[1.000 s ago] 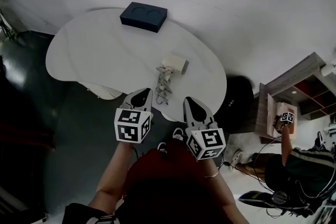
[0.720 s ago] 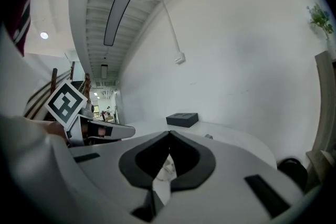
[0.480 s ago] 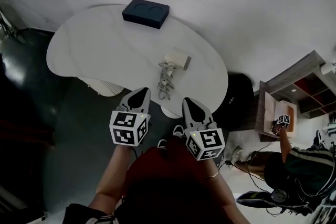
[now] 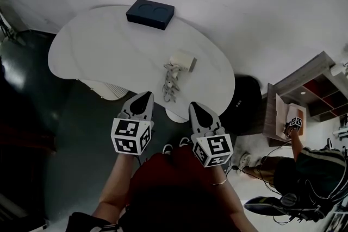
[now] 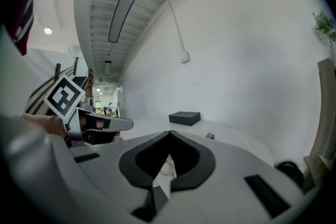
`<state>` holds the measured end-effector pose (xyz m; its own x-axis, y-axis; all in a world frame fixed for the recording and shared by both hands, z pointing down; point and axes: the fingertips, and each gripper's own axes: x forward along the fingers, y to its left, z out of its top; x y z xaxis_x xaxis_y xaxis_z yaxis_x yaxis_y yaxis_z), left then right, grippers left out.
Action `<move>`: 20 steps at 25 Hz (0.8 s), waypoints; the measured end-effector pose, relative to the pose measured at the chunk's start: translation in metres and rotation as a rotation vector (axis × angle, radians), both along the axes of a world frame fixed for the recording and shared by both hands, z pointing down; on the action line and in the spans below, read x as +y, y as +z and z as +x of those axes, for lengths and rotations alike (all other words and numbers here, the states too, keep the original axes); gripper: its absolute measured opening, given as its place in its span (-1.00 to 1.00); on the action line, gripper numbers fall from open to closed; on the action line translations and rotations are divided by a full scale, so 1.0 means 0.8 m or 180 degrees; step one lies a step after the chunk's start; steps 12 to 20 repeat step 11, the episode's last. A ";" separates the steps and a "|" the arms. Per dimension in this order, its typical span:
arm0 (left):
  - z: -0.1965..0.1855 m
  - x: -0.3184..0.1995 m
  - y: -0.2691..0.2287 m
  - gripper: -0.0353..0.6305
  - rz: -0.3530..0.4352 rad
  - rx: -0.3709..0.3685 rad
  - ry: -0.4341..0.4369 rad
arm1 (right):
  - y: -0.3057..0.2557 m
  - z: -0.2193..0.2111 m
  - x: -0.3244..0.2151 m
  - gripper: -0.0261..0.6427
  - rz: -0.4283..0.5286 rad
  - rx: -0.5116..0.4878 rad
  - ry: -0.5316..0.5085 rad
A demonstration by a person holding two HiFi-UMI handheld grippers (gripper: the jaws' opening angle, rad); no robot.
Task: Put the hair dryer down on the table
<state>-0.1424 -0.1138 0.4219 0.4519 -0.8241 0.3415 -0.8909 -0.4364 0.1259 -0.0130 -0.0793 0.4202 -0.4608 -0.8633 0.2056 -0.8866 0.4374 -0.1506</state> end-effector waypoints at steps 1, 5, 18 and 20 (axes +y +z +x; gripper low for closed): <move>0.001 0.000 -0.001 -0.83 0.0005 0.0007 0.0003 | 0.000 0.000 0.000 -0.88 0.0004 0.0004 -0.0003; 0.004 0.001 -0.006 -0.82 0.0029 0.0030 0.0010 | -0.004 0.005 -0.002 -0.88 0.0015 0.0022 -0.0002; 0.005 0.005 -0.007 -0.83 0.0032 0.0070 -0.0009 | -0.007 0.012 0.003 -0.88 0.0063 0.0021 0.0026; 0.005 0.005 -0.007 -0.83 0.0032 0.0070 -0.0009 | -0.007 0.012 0.003 -0.88 0.0063 0.0021 0.0026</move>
